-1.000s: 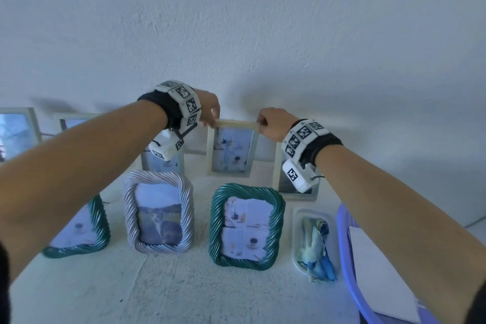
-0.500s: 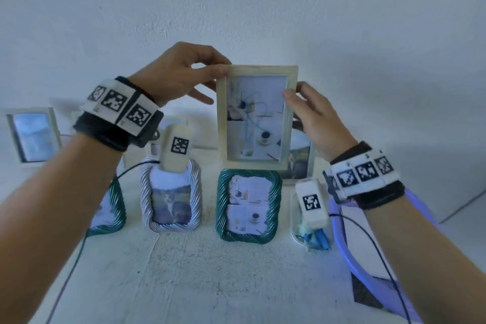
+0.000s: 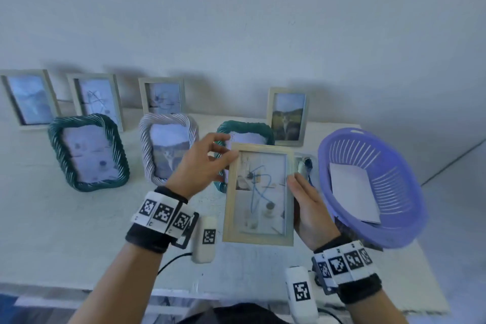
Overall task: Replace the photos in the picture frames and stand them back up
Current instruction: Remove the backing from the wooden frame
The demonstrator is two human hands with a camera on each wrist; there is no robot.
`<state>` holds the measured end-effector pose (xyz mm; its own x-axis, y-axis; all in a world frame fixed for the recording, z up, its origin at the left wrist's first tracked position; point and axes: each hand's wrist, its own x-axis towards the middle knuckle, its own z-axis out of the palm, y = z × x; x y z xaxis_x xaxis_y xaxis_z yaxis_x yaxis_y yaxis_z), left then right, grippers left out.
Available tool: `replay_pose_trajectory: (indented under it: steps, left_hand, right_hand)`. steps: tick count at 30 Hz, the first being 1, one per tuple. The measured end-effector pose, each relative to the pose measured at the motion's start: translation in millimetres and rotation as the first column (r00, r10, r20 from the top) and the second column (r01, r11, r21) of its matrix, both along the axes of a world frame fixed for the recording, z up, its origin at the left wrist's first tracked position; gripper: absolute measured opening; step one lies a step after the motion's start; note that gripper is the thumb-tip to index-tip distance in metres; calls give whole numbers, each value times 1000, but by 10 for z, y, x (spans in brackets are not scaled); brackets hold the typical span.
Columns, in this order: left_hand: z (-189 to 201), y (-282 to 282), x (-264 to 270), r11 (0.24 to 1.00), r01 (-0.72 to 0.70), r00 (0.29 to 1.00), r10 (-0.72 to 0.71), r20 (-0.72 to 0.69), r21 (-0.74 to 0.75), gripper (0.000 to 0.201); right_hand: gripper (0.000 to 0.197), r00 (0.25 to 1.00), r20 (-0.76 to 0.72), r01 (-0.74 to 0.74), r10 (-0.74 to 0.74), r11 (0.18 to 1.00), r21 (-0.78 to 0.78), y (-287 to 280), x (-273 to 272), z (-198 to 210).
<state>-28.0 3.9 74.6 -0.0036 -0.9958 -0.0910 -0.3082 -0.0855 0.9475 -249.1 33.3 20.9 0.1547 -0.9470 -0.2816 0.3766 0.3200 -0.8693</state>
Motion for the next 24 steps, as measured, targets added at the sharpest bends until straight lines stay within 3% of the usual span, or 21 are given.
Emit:
replay_pose_trajectory:
  steps: [6,10,16,24]
  left_hand:
    - [-430,514,-277,993,64,988,-77,132,95,108]
    - [-551,625,-457,987,74,986,-95,140,146,127]
    - [-631,704,-550,983,75,997,-79,13,169,123]
    - [-708,837,-374,984,77,919,-7,-394,162,81]
  right_hand:
    - [22,999,8,33,-33,999,20,263,47,-171]
    - [47,997,9,-79,79,996,43,335,87,-216]
    - [49,985,3,-169,171,974,150,383,180,-248]
    - [54,995,-91,-32,44,991,133,392,104,-312]
